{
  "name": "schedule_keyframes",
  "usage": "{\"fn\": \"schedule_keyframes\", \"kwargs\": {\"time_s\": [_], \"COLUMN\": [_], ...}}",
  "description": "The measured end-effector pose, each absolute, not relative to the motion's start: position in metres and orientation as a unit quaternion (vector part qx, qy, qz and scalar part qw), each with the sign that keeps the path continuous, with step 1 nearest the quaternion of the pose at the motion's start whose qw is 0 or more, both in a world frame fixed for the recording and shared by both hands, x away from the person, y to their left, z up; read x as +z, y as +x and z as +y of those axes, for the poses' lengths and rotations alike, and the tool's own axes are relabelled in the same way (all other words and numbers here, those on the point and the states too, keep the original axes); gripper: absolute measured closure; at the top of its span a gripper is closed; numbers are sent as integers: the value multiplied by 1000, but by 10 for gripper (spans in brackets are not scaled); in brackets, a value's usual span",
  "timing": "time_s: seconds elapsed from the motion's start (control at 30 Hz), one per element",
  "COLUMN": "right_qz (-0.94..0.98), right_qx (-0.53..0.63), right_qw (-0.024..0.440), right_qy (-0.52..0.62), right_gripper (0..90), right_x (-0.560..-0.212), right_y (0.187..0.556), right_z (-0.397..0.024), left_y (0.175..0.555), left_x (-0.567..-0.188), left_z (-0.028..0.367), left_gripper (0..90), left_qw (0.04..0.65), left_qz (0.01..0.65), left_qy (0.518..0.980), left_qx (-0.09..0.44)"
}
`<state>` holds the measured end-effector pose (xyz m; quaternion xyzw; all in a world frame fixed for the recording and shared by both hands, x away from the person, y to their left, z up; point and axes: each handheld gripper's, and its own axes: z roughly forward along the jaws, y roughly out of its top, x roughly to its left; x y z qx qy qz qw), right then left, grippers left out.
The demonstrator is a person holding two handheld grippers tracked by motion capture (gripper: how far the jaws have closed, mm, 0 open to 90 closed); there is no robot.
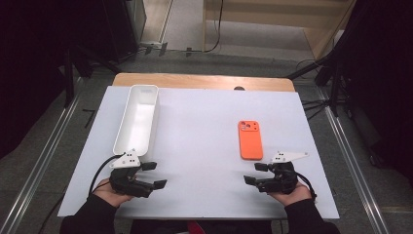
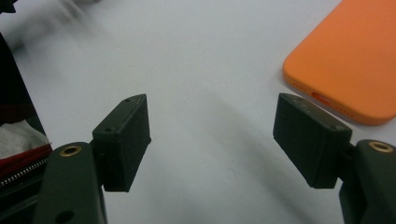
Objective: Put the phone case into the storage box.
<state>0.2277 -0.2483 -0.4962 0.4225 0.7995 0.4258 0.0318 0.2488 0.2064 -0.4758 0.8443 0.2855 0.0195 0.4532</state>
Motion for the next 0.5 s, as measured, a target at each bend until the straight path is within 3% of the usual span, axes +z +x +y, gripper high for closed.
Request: {"fn": "schedule_keyframes", "kwargs": {"time_s": [0.5], "right_qz": [801], "right_qx": [427], "right_qw": [20], "right_qy": [418], "right_gripper": [259], "right_x": [-497], "right_y": [226], "right_z": [-246], "left_y": [250], "left_x": [-476], "left_z": [207], "left_gripper": [239], "left_qw": [454], "left_qz": [285], "left_qy": [844], "left_qx": [20]}}
